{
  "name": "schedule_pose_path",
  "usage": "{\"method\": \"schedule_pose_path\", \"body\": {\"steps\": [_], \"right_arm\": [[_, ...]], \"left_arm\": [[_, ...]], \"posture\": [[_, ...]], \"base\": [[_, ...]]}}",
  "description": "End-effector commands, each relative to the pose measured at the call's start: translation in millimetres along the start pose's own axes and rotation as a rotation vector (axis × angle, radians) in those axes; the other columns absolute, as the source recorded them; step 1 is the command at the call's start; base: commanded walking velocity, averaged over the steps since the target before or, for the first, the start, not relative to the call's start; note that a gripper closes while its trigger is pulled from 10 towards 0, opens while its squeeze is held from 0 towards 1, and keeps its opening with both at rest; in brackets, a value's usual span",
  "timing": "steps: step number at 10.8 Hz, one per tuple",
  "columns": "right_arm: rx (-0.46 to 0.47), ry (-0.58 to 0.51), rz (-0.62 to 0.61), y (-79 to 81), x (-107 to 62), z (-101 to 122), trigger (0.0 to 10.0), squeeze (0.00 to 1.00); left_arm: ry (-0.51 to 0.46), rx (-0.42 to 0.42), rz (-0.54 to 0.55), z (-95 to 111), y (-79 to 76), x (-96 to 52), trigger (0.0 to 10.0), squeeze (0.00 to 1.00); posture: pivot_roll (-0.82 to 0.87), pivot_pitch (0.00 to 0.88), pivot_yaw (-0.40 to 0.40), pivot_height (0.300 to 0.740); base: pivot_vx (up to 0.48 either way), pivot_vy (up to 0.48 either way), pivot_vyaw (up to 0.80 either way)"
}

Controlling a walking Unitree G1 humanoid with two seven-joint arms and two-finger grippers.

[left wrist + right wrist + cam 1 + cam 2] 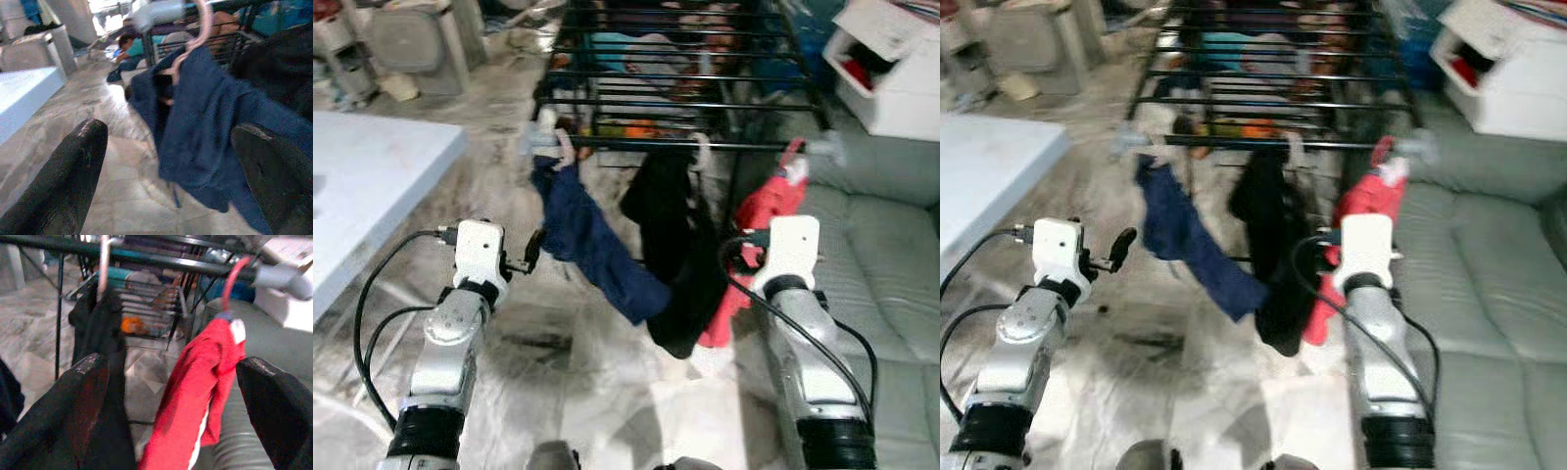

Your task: Hang hanger

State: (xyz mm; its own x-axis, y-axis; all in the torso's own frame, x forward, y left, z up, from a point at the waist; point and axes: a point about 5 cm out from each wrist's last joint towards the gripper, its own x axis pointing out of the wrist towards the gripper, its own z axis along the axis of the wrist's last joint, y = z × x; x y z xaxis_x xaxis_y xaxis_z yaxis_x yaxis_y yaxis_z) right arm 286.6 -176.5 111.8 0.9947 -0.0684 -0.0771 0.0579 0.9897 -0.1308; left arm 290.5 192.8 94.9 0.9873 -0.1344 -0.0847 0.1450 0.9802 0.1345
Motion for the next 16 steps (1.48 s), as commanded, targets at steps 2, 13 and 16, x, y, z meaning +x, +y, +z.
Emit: {"method": "schedule_pose_path", "body": {"steps": [2,13,16], "right_arm": [[0.021,0.033,0.010,5.9,-0.4,-5.9,10.0,0.00],[0.070,0.025,-0.043,-2.8,2.0,-3.6,10.0,0.00],[0.042,0.006,-0.027,-7.8,13.6,3.9,10.0,0.00]], "left_arm": [[0.008,0.018,0.013,-0.6,7.7,-1.8,10.0,0.00],[-0.044,0.005,-0.051,5.5,-0.7,-3.7,10.0,0.00],[-0.048,-0.015,-0.060,6.0,-1.1,-2.5,10.0,0.00]], "posture": [[-0.02,0.030,0.021,0.740],[-0.03,0.038,0.025,0.740],[-0.03,0.032,0.020,0.740]], "base": [[0.000,0.480,0.00],[0.026,0.131,-0.12],[0.409,0.000,0.00]]}}
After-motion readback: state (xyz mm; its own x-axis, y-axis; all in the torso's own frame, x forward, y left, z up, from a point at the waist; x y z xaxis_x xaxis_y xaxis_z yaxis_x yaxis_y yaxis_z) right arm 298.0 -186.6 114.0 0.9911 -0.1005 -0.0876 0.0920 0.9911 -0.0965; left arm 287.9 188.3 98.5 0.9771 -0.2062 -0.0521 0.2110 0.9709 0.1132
